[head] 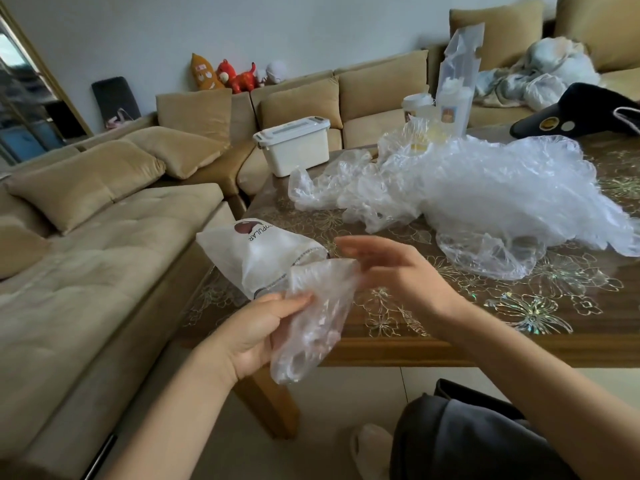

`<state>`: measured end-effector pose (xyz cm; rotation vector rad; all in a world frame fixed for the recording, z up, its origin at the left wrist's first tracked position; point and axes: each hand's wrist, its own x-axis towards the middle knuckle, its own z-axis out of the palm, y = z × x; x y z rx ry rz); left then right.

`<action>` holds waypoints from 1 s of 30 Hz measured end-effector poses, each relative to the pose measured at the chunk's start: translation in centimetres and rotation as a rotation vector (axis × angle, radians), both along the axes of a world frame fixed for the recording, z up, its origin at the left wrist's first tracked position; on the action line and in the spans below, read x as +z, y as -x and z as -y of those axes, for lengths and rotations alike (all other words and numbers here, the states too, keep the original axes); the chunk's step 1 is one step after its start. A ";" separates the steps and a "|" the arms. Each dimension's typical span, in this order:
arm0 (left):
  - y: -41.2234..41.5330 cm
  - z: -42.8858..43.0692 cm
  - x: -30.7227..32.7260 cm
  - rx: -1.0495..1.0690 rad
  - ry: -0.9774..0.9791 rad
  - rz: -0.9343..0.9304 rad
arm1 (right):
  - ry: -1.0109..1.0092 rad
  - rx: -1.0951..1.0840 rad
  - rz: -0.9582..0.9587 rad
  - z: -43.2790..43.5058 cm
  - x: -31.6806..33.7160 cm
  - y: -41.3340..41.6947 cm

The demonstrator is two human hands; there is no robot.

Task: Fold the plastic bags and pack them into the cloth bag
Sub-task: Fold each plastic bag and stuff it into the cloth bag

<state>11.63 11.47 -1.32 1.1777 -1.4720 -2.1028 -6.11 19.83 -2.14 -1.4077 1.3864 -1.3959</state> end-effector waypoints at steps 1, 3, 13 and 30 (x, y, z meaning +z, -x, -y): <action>-0.1 0.1 0.1 0.056 0.013 -0.026 | 0.109 -0.046 -0.296 -0.2 0.0 -0.9; -0.5 0.2 0.3 0.120 0.033 -0.087 | 0.311 -0.055 -0.891 -0.2 -0.9 -2.8; 0.1 -0.2 -0.3 0.338 0.223 -0.157 | 0.259 -0.112 -0.662 0.8 -2.0 -4.0; -0.1 -1.8 -0.3 -0.038 0.264 -0.217 | 0.099 -0.351 -0.479 0.4 -1.6 -3.5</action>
